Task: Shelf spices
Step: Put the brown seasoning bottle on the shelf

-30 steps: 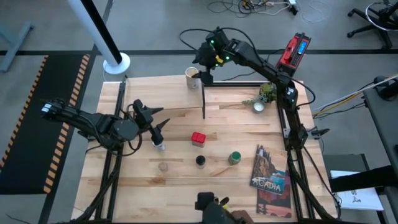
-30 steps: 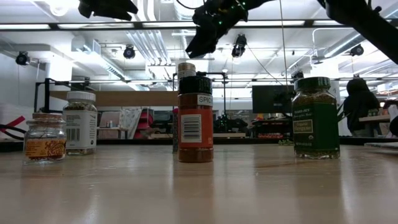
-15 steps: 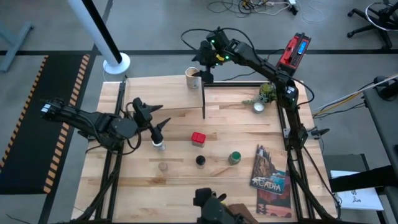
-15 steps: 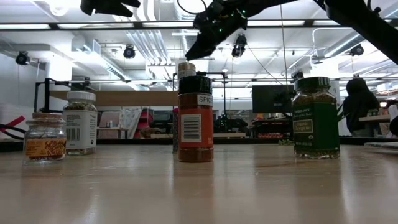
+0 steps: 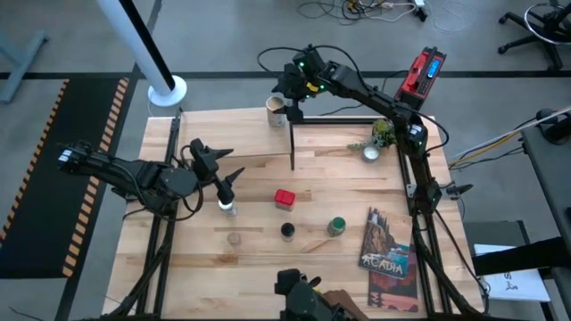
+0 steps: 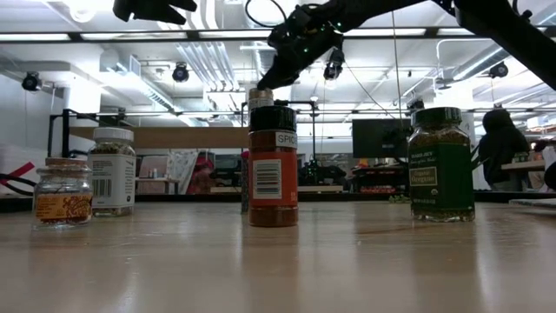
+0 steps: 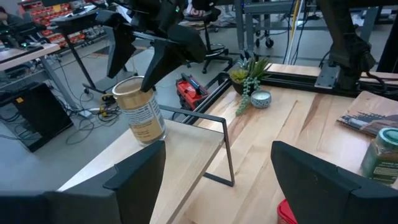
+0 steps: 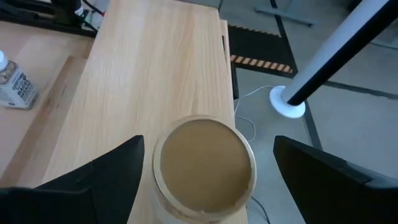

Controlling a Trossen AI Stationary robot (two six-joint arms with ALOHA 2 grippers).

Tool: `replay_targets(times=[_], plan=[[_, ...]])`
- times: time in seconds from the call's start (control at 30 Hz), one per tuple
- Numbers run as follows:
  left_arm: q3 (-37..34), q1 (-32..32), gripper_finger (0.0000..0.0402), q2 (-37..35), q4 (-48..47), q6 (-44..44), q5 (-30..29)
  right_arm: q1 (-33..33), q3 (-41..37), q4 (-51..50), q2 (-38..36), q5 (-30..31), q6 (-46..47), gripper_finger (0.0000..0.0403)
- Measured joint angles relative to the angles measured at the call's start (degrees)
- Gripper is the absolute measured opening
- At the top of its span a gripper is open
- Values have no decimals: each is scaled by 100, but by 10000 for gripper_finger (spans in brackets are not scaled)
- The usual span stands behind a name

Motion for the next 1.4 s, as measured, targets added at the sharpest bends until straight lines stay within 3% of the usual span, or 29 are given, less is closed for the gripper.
replay_targets(times=[0.7, 0.97, 1.07, 1.4], plan=[[4, 0, 273, -2, -97, -2, 11, 11, -29, 203, 424, -244, 238, 332], [4, -1, 271, -7, -98, -4, 11, 48, -29, 340, 461, -225, 785, 283], [3, -2, 268, -7, -97, -4, 11, 71, -26, 351, 461, -47, 1168, 254], [4, -2, 269, -7, -94, -102, 13, 468, 36, 373, 451, 1246, 2305, 252]])
